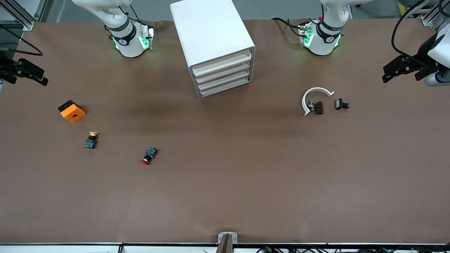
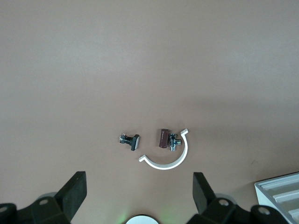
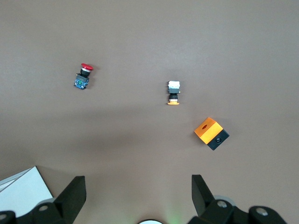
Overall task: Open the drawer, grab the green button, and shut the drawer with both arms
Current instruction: 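Reach the left gripper to the drawer while the right gripper approaches the cabinet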
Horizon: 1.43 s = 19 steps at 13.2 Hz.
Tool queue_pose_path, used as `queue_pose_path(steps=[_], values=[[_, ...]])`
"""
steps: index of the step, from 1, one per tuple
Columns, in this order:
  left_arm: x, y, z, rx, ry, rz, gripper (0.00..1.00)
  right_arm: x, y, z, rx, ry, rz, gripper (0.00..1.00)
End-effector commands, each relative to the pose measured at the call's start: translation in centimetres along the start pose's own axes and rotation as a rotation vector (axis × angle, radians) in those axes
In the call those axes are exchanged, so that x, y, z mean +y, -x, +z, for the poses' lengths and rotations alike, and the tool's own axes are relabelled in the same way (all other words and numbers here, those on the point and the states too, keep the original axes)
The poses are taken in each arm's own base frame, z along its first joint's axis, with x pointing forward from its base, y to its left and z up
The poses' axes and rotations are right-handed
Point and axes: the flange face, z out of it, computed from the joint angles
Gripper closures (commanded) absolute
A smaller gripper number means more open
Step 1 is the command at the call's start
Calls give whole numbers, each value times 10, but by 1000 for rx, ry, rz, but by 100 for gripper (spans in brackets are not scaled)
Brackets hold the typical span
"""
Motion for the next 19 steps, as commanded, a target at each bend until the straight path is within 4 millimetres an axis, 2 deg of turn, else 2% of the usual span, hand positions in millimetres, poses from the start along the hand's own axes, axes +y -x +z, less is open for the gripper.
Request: queue_pose_path(steps=[1,3,5,6,7,10,12,14,16,17,19], values=[[-3,-2,-5,-9,4,-6,0,1,-2,-3,2,9,-7,0],[-2,-6,1,-19,1,-4,0,1,-2,-3,2,7,-7,0],[-9,-16,16,-50,3,-10,0,-1,-2,-4,4,7,-10,0],[-21,-24,29,-75,7,-30,0,-1,-2,-4,4,7,-10,0],[-22,-36,50,-112,19,-24,0,-1,-2,-3,2,6,-10,0],[-6,-66,112,-202,21,-12,0,-3,-2,-3,2,6,-15,0],[19,-83,165,-289,24,-75,0,-4,-2,-3,2,6,-23,0],[51,-93,216,-365,-37,-300,0,-3,-3,-1,-2,6,-21,0],[80,-98,263,-411,-93,-450,0,-5,-3,-1,-2,3,-15,0],[96,-97,280,-432,-126,-502,0,-14,-2,-1,-7,8,-27,0],[124,-89,304,-459,-195,-613,0,-46,0,0,-14,7,-47,0]])
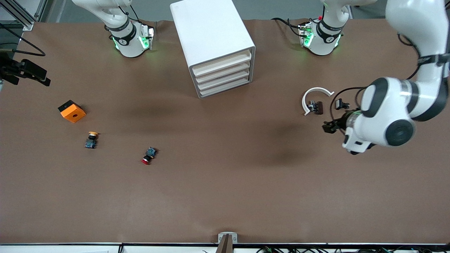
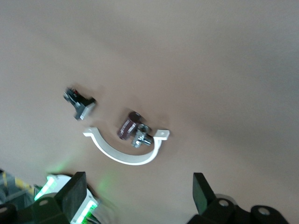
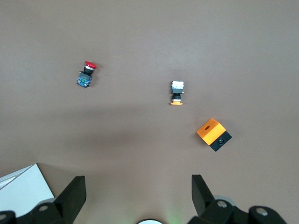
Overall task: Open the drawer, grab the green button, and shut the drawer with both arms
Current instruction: 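Reach the left gripper to the drawer while the right gripper approaches the cabinet, then pull the drawer open with the left gripper while the right gripper hovers above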
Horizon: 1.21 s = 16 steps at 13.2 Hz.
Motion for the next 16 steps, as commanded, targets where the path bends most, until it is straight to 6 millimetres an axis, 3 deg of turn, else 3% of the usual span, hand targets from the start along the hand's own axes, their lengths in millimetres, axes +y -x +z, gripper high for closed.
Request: queue_pose_path(steps=[1,3,5,7,9,11,12,14,16], values=[[35,16,22,-26,-48,-191,0,-44,2,-2,-13,7,9,0],[77,37,69,-44,-145,-323,0,-84,10,1,-36,18,60,0],[103,56,96,-96,-173,-472,0,-127,21,4,-52,35,128,0],[126,84,106,-155,-178,-632,0,-176,31,13,-61,55,202,0],[138,98,115,-254,-185,-750,0,-222,39,30,-73,91,285,0],[156,123,131,-354,-209,-775,0,-256,36,52,-78,98,351,0],[164,126,142,-443,-225,-823,0,-275,35,63,-73,89,355,0],[178,133,158,-594,-243,-858,0,-299,34,78,-77,83,419,0],[189,139,175,-612,-305,-959,0,-314,32,90,-96,39,478,0]])
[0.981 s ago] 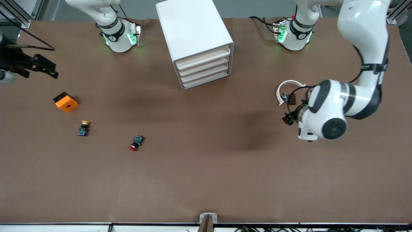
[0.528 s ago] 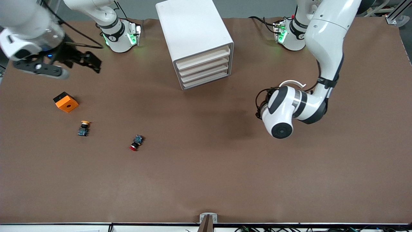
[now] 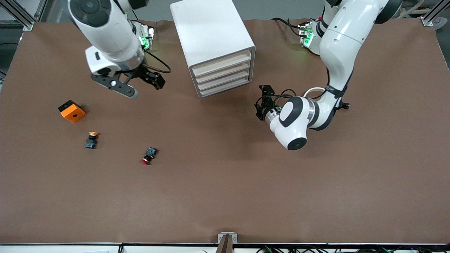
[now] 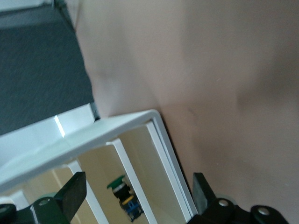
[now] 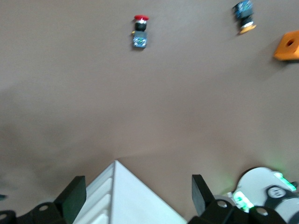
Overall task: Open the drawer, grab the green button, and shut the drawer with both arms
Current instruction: 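Pull the drawer open with the left gripper while the right gripper hovers above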
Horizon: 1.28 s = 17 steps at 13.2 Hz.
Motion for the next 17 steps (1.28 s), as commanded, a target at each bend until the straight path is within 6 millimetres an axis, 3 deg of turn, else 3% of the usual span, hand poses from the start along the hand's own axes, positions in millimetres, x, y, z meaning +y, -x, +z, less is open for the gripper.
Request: queue_pose_path(steps=[1,3,5,7,9,13,17], values=[[18,3,20,-44,-62,-134,0,-17,-1,10,-44,-46,84,0],[25,15,43,-95,-119,-166,0,-46,16,31,-40,-44,134,0],[25,24,61,-87,-146,-217,8,-69,31,47,-34,-45,206,0],[32,24,72,-81,-166,-275,14,-83,37,64,-37,-28,225,0],[31,40,86,-77,-181,-274,17,-98,42,80,-43,-33,241,0],[28,50,98,-89,-203,-272,22,-119,50,102,-50,-49,289,0],[29,57,118,-78,-227,-274,28,-121,51,104,-46,-51,285,0]])
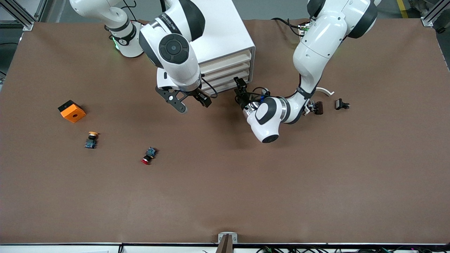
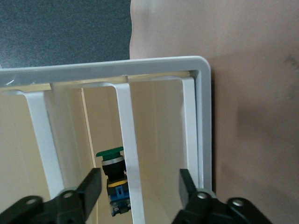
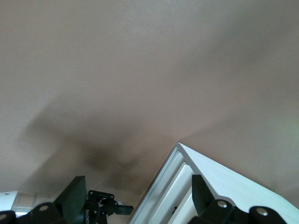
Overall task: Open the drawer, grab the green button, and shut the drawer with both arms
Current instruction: 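Pull the drawer open with the left gripper while the right gripper hovers above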
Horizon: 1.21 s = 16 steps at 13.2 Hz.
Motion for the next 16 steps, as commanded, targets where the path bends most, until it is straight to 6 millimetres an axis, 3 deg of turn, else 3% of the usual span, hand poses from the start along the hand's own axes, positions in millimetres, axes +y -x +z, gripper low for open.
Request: queue_pose_path(steps=[1,2,6,9,11,13,16], values=[[3,9,14,5,-24,-12,29,-1,2,-5,-13,-11,15,0],[3,11,21,16,-25,-10,29,-1,2,-5,-12,-13,15,0],[4,13,38,45,-38,-15,49,-2,0,0,-9,-3,3,0],[10,9,34,35,-41,-19,88,-4,-1,2,-10,-5,5,0],[11,6,23,23,-30,-21,95,-6,-1,6,-11,1,4,0],[18,-6,-5,-25,-24,-36,96,-6,-1,7,-11,1,4,0],[16,-15,-64,-110,15,-24,96,-9,0,5,-12,-27,18,0]])
